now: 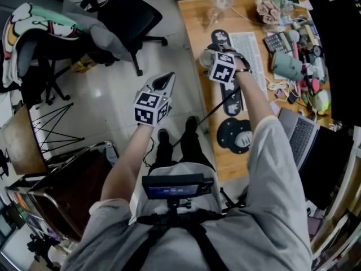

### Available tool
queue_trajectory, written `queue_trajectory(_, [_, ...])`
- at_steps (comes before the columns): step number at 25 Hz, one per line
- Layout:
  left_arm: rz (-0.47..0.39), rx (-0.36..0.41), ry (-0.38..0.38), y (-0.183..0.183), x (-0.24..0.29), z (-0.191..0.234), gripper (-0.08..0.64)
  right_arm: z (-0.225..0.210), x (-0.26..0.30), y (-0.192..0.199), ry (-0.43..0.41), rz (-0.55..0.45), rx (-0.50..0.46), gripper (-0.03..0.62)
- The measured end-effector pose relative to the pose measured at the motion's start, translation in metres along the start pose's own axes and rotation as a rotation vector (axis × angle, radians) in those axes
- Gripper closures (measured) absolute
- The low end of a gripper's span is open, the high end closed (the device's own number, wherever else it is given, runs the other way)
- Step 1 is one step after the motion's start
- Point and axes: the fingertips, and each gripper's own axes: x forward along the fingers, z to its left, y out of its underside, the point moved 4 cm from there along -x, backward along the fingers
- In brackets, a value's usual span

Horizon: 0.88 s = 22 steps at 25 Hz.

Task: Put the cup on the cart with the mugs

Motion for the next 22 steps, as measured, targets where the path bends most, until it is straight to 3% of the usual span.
queue_trajectory(8, [0.004,-0.024,-0.009,-0.004,0.024,0.008,0.557,-0.006,0.025,0.003,-0.068,0.037,-0.059,0.141])
queue_trajectory(15, [0.018,-0.03,-0.012,0.002,0.031,0.009,0.557,-0.001,0.044,0.011,-0.095,0.117,-0.207,0.141])
queue_trajectory(22, [0.03,-0.039,-0.025,0.006,0.035,0.013,0.557,-0.008,0.035,0.005,-0.053,0.116,-0.255,0.172])
